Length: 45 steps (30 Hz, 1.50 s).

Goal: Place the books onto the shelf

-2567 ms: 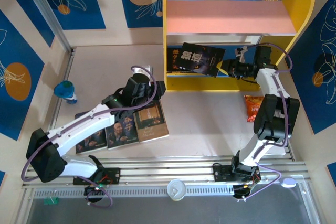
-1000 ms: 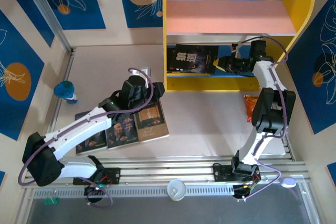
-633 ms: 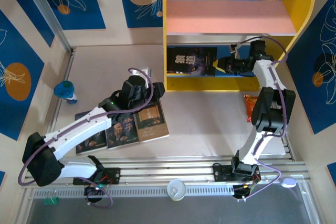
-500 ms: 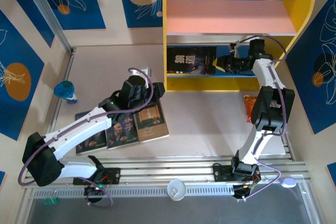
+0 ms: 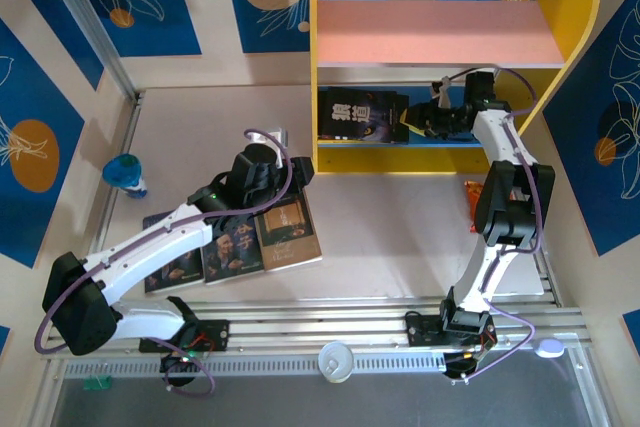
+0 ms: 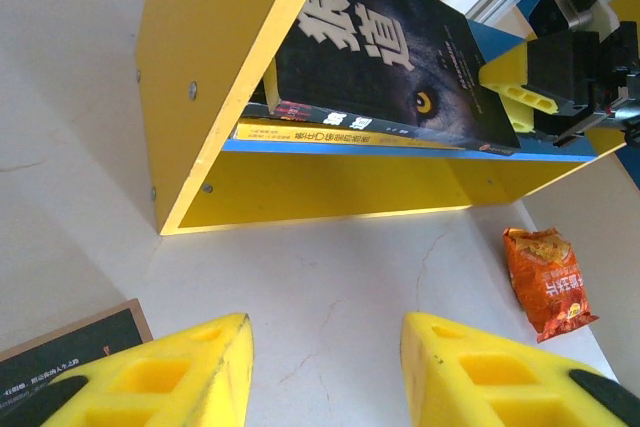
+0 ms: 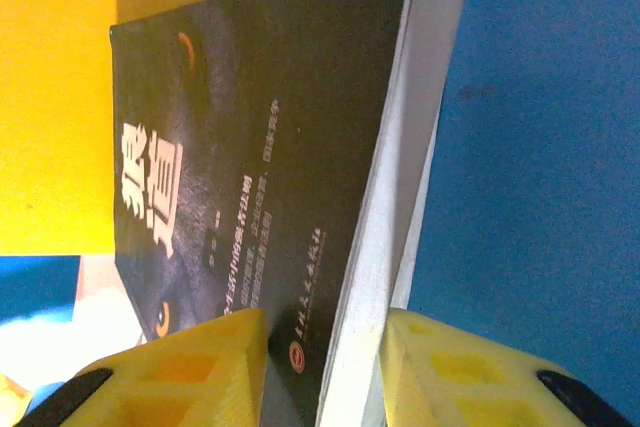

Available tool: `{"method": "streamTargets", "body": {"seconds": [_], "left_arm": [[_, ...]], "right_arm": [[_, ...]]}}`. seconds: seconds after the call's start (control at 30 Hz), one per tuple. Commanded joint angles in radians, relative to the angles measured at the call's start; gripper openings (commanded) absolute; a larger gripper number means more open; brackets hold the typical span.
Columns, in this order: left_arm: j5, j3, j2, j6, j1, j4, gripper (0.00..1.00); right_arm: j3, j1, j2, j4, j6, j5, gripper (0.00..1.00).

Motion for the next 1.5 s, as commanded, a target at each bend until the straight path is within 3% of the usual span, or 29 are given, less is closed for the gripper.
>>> {"method": "streamTargets", "body": {"seconds": [0.0,0.17,0.27,0.4,0.7,1.47], "left_arm": [[0.014,0.015,-0.014,0.017,0.015,0.014,0.43],[0.005,0.007,-0.023,0.020,0.016,0.010,0.43],[0.006,0.005,-0.024,0.021,0.016,0.008,0.43],[0.005,0.001,-0.025,0.021,0.018,0.007,0.44],[0.001,-0.001,-0.023,0.022,0.019,0.005,0.45],[-0.005,-0.015,-0.037,0.024,0.021,-0.001,0.46]], "right_arm": [[0.028,0.015,0.003,0.016,0.029,0.037,0.34],[-0.016,0.021,-0.033,0.060,0.060,0.075,0.36],[-0.048,0.020,-0.062,0.091,0.087,0.131,0.45],[-0.085,0.020,-0.102,0.118,0.103,0.154,0.49],[-0.168,0.031,-0.193,0.145,0.118,0.208,0.49],[-0.222,0.095,-0.258,0.135,0.124,0.303,0.47]]}}
